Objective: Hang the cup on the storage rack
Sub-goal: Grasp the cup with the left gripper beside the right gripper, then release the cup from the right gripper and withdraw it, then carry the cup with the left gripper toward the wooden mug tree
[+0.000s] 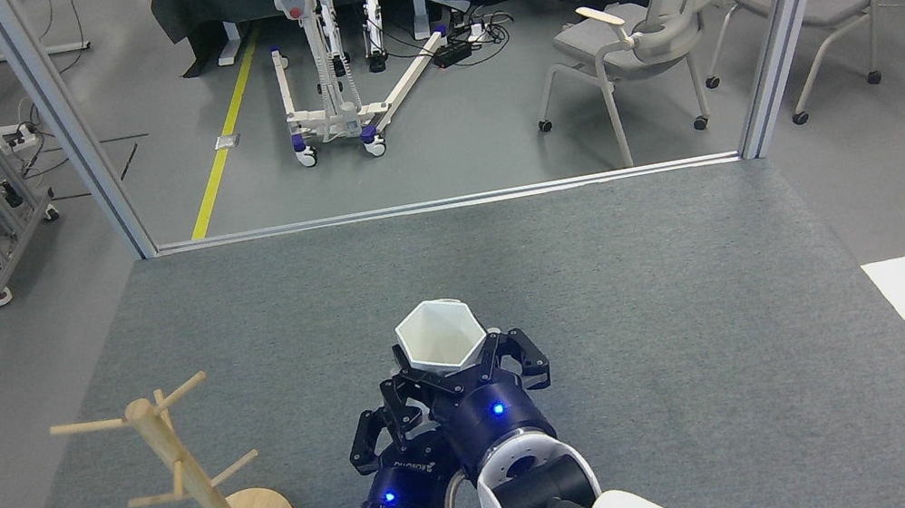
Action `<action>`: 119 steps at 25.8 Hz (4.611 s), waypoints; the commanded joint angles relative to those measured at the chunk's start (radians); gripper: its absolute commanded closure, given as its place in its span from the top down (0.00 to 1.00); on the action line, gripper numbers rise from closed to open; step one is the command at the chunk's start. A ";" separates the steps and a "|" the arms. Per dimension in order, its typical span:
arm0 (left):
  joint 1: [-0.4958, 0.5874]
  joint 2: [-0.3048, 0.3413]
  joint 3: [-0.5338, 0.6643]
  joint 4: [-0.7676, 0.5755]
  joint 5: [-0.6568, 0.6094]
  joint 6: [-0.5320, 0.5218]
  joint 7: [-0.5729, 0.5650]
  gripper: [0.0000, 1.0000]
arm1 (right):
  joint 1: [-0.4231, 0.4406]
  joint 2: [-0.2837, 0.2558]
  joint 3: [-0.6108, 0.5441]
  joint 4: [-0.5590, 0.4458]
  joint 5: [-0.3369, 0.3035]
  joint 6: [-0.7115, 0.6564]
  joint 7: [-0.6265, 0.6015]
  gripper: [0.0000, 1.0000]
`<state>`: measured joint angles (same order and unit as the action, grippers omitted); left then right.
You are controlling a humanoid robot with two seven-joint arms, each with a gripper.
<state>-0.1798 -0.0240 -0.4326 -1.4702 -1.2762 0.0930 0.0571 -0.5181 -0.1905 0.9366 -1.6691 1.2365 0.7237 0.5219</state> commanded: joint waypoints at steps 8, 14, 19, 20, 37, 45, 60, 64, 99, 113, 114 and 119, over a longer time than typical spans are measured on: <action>-0.029 -0.002 0.002 0.002 -0.002 0.008 0.009 0.99 | 0.010 0.010 0.008 0.000 0.000 0.000 -0.003 0.13; -0.029 -0.004 0.003 0.004 0.004 0.004 0.012 0.68 | 0.013 0.010 0.007 -0.001 0.001 0.000 -0.006 0.56; -0.018 0.000 0.000 0.001 0.006 -0.007 0.014 0.26 | 0.016 0.006 0.008 -0.014 0.001 0.000 -0.014 0.97; -0.018 0.001 0.000 0.001 0.008 -0.009 0.014 0.22 | 0.023 0.008 0.007 -0.020 0.003 -0.001 -0.017 0.98; 0.000 0.013 0.000 -0.009 0.001 -0.104 0.053 0.00 | 0.170 -0.001 0.036 -0.077 0.158 -0.089 -0.367 0.99; 0.033 0.033 0.000 -0.010 -0.002 -0.105 0.069 0.00 | 0.132 0.000 0.018 -0.077 0.156 -0.179 -0.896 0.99; 0.120 0.081 0.002 -0.061 -0.163 -0.085 0.156 0.00 | 0.380 -0.165 -0.749 0.124 0.037 -0.535 -0.770 0.99; 0.197 0.090 0.002 -0.125 -0.177 0.044 0.257 0.00 | 0.495 -0.150 -0.901 0.140 0.040 -0.587 -0.714 0.99; 0.249 0.118 -0.032 -0.257 -0.216 0.637 0.483 0.00 | 0.555 -0.076 -0.984 0.089 0.046 -0.627 -0.576 0.99; 0.253 0.153 -0.012 -0.259 -0.200 0.850 0.481 0.00 | 0.553 -0.084 -0.984 0.089 0.049 -0.627 -0.576 0.99; 0.256 0.153 -0.011 -0.257 -0.190 0.850 0.481 0.00 | 0.552 -0.089 -0.984 0.089 0.049 -0.627 -0.576 0.99; 0.258 0.161 -0.006 -0.257 -0.184 0.847 0.481 0.00 | 0.553 -0.116 -0.986 0.089 0.049 -0.627 -0.574 0.99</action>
<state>0.0776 0.1325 -0.4417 -1.7281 -1.4639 0.9445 0.5384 0.0343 -0.2952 -0.0487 -1.5794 1.2855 0.0967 -0.0540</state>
